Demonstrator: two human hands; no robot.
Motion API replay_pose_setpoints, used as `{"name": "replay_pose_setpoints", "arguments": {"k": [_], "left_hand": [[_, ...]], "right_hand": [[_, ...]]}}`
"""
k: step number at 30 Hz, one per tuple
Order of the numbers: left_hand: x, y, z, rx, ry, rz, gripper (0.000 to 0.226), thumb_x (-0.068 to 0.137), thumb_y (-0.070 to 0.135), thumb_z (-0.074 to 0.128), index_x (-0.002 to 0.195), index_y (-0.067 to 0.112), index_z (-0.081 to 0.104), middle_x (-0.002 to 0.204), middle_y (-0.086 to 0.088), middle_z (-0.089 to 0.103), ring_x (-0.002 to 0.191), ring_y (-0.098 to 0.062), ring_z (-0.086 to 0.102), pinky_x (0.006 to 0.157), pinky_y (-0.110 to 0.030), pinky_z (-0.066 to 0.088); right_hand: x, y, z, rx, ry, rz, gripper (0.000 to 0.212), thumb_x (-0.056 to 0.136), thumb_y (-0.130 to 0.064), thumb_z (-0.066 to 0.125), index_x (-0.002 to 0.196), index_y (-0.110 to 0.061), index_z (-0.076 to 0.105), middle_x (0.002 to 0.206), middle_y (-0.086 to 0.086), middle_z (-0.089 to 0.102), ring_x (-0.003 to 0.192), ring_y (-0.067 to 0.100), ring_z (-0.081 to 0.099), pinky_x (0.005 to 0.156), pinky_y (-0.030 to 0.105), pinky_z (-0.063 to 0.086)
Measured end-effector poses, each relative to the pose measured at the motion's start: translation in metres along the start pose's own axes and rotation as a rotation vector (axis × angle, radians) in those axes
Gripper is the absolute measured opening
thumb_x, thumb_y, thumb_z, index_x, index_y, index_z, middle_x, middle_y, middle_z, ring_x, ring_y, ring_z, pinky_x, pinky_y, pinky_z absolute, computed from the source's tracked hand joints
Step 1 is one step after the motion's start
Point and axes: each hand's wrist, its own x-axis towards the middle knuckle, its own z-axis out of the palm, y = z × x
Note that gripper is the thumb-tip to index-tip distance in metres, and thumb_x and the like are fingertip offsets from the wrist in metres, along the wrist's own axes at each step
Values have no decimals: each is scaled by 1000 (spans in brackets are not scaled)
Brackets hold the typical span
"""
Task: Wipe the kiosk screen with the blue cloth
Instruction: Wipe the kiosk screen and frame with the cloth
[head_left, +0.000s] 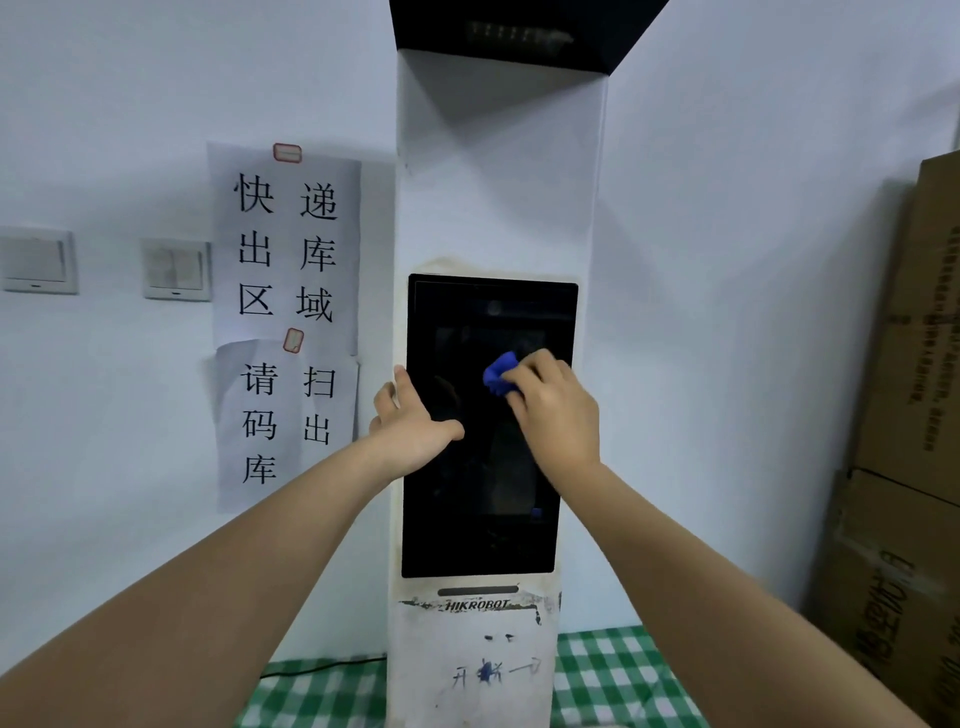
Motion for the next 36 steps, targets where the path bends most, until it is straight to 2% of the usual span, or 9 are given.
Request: {"name": "replay_pose_setpoints", "arguments": {"k": [3, 7, 9, 14, 19, 26, 30, 32, 36], "left_hand": [[-1, 0, -1, 1, -7, 4, 100, 87, 32, 58, 150, 23, -20, 160, -1, -12, 145, -33, 17, 117, -45, 23], [-2, -2, -3, -5, -20, 17, 98, 89, 32, 56, 150, 24, -20, 159, -1, -13, 145, -32, 17, 115, -43, 23], [-1, -4, -4, -15, -32, 27, 98, 89, 31, 56, 150, 24, -20, 159, -1, -12, 145, -32, 18, 114, -42, 23], [-2, -5, -6, -29, -46, 36, 100, 88, 29, 57, 150, 23, -21, 159, 0, -14, 145, -29, 17, 114, -39, 23], [-4, -5, -7, -36, -68, 34, 103, 86, 30, 59, 149, 23, -22, 159, 0, -16, 147, -30, 12, 118, -42, 20], [-6, -9, -12, -171, -70, 67, 94, 89, 17, 55, 152, 23, -13, 159, 0, -8, 143, -23, 22, 103, -28, 28], [-5, -15, -21, -302, -22, 58, 85, 89, 17, 54, 154, 22, -1, 160, 0, 9, 144, -23, 23, 115, -37, 26], [-4, -16, -22, -326, -24, 50, 65, 89, 16, 53, 146, 19, 22, 146, -2, 30, 130, -23, 38, 104, -33, 37], [-4, -17, -22, -317, -11, 73, 43, 86, 11, 51, 129, 11, 43, 130, -6, 51, 109, -22, 52, 76, -23, 42]], "right_hand": [[15, 8, -9, -35, -22, -75, 10, 79, -12, 72, 88, -15, 69, 90, 1, 60, 73, 21, 57, 43, 27, 41], [35, 1, -12, 241, 160, 503, 12, 89, -25, 61, 99, -23, 67, 101, -4, 55, 82, 18, 59, 63, 34, 51], [29, -15, -4, 203, 135, 422, 11, 87, -22, 63, 96, -20, 68, 100, -1, 56, 83, 21, 58, 60, 34, 50], [26, -19, 5, -27, -20, -174, 15, 73, -12, 75, 87, -13, 71, 87, 4, 60, 72, 23, 58, 38, 27, 41], [41, -35, 1, 269, 142, 427, 13, 87, -22, 64, 99, -19, 68, 99, -3, 56, 83, 17, 58, 57, 29, 44], [25, -53, 16, 81, -66, -136, 15, 80, -16, 70, 96, -13, 70, 95, 4, 59, 81, 22, 58, 45, 26, 40], [52, -52, 7, 193, 65, 161, 17, 85, -19, 66, 102, -17, 69, 101, 0, 59, 87, 19, 57, 55, 30, 46], [58, -61, 8, 219, 128, 278, 17, 85, -18, 66, 102, -15, 69, 102, 1, 59, 87, 20, 57, 55, 31, 47], [38, -71, 24, 51, 42, -54, 17, 72, -11, 76, 88, -12, 70, 91, 5, 61, 75, 23, 57, 43, 22, 33]]}}
